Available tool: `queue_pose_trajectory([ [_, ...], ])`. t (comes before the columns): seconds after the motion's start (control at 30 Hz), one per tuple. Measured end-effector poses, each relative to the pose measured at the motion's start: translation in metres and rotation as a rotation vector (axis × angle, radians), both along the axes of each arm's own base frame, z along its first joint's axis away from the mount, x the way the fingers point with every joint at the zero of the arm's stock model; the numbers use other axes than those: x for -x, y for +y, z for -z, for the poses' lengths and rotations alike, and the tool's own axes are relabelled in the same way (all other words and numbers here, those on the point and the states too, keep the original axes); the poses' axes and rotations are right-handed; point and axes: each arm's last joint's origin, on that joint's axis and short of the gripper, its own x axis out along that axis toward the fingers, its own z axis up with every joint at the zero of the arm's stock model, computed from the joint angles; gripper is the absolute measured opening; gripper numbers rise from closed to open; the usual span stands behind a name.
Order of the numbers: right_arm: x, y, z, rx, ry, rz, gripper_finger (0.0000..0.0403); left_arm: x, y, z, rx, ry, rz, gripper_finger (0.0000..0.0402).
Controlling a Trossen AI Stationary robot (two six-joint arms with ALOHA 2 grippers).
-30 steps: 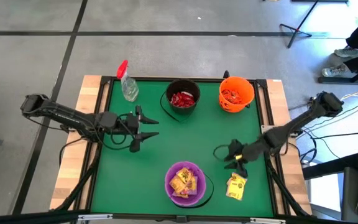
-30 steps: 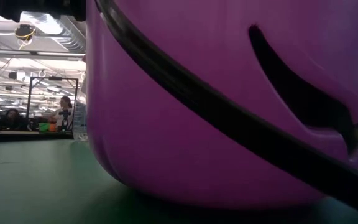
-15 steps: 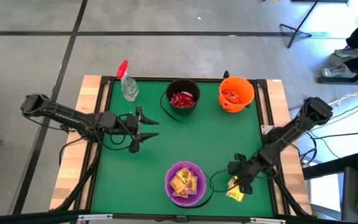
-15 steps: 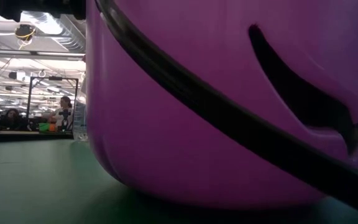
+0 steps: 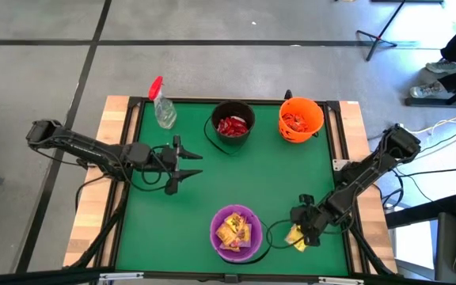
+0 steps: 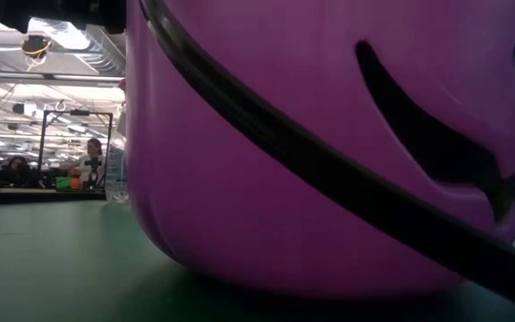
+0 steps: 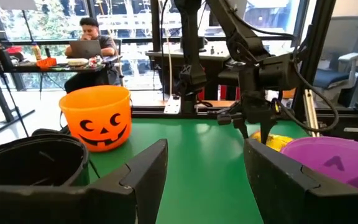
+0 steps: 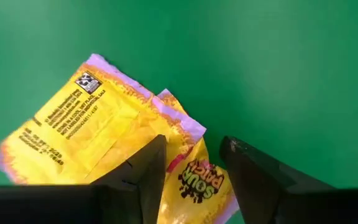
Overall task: Organize candy in baskets
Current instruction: Put the bottom yellow candy pack into the purple bucket
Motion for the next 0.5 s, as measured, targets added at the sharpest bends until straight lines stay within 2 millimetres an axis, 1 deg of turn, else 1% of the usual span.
queue_pose_trajectory([
  [0.13,-0.003,-0.008,0.001,0.093,-0.036,0.016,0.0137,0.000,0.001,0.000,-0.002,0.002,-0.019,0.0200],
  [0.23,-0.010,-0.019,0.002,0.149,-0.058,0.060,0.0114,0.000,0.001,0.000,-0.002,0.003,-0.027,0.0200],
  [0.4,-0.022,-0.037,-0.001,0.160,-0.056,0.094,0.0090,0.000,0.001,0.000,-0.001,0.003,-0.027,0.0200],
  [0.5,-0.028,-0.045,-0.005,0.182,-0.060,0.068,0.0080,0.000,0.001,0.000,0.001,0.003,-0.027,0.0200],
])
